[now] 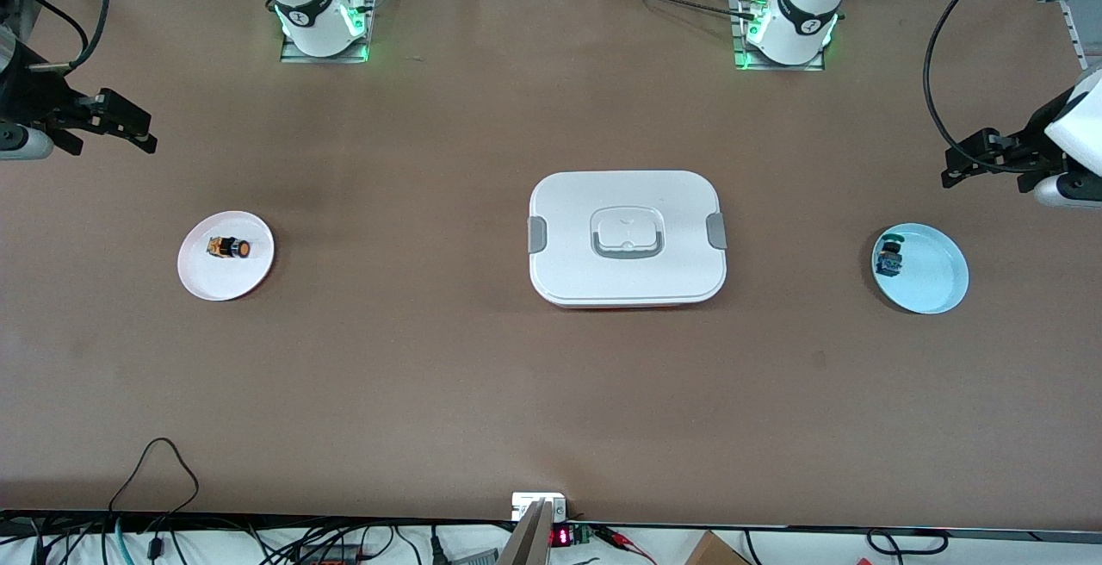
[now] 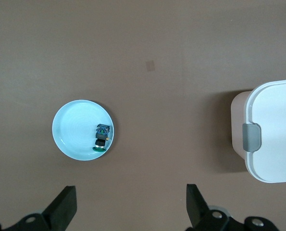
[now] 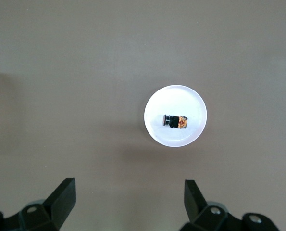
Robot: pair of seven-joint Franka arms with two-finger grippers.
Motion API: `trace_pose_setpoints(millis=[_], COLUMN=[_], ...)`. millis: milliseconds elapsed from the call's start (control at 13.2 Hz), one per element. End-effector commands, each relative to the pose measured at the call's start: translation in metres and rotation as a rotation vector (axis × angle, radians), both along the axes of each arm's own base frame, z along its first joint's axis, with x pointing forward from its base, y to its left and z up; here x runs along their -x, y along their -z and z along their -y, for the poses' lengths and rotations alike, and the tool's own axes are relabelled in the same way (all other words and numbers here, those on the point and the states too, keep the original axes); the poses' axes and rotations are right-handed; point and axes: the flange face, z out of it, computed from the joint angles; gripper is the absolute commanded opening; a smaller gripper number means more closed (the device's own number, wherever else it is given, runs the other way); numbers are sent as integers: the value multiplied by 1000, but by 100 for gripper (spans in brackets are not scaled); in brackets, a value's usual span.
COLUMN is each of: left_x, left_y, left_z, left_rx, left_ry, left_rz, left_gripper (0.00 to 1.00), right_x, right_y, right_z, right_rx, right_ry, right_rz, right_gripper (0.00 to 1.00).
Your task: Transfer orange switch to right arm and place
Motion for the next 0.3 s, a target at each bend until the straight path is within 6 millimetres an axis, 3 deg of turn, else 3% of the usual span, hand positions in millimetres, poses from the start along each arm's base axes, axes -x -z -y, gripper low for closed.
trace_pose_setpoints(millis=[0,226], left_x=[-1,-1], left_y=[-4,-4], left_z=[0,0], left_rx=[-1,-1], left_ry=[-3,-5], left_rz=[1,1], left_gripper=[100,100], right_x=[3,4], right_y=[-7,-7], right_z=[1,1], right_rx=[5,6], right_ry=[-3,-1], right_rz=[-1,-12], right_gripper=[100,100])
